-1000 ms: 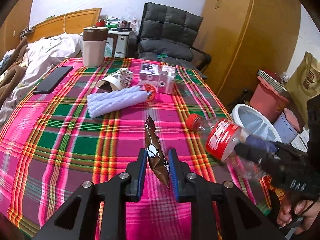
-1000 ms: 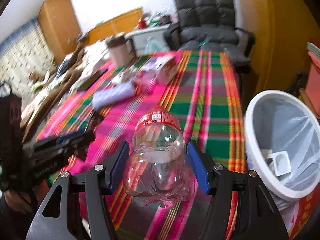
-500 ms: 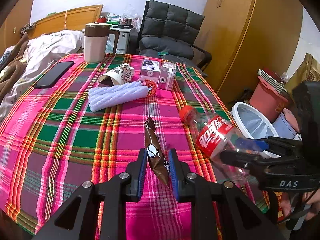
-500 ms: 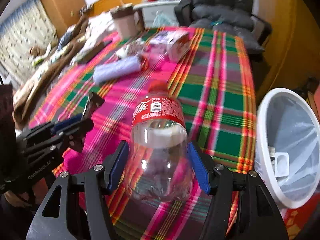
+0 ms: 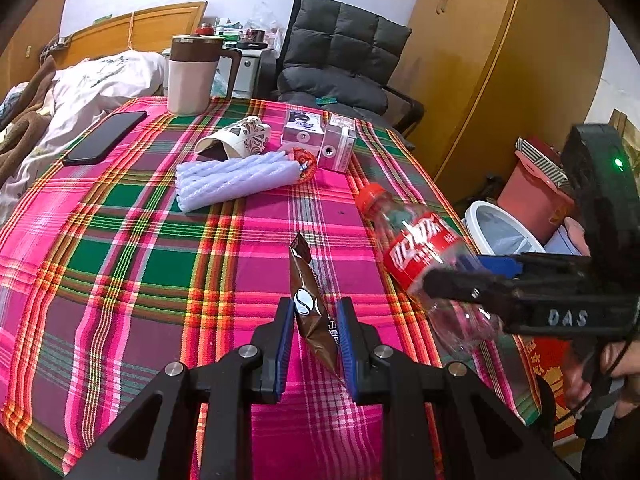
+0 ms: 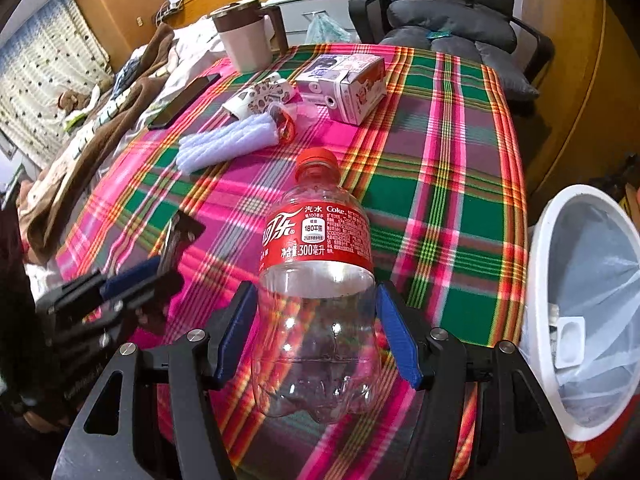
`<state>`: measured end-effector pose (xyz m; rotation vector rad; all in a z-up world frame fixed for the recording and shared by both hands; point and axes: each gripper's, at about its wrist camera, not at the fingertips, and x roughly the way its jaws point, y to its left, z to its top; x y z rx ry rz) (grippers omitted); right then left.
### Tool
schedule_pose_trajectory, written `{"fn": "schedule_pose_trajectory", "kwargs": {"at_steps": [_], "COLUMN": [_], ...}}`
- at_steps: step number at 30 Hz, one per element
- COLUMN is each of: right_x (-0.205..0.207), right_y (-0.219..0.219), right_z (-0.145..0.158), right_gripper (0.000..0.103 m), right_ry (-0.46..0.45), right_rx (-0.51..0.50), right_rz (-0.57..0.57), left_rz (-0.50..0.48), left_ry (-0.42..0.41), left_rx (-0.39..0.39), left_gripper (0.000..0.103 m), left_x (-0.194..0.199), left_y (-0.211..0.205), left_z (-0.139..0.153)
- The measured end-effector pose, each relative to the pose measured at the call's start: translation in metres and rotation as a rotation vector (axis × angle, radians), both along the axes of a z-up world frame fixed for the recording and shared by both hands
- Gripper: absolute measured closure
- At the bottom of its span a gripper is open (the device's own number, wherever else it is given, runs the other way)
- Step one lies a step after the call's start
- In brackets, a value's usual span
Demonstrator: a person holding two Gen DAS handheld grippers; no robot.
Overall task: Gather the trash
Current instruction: 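Carry the brown wrapper and red-label bottle over the white bin with both tools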
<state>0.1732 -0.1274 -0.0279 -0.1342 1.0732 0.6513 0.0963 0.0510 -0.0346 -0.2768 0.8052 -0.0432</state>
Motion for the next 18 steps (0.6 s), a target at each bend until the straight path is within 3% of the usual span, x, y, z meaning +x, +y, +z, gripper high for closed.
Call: {"fn": "schedule_pose_trajectory", "kwargs": {"at_steps": [4,18], "right_x": [0.005,-0.016], "right_y": [-0.001,-0.035], "right_z": [-0.004,0.008], "right_gripper": [0.039,0.040], "right_ry": [0.044,-0.023], "right_rx": [0.042,0.163], "right_rz": [-0.008,-0.095], "left_rz": [-0.001,-0.022], "left_ry": [0.003,-0.014], "left_rx": [-0.002,0.013], "left_gripper": [0.081,0.081], "left_x": [0.000,0.000], "left_y": [0.000,-0.010], "left_z": [0.000,0.008]}}
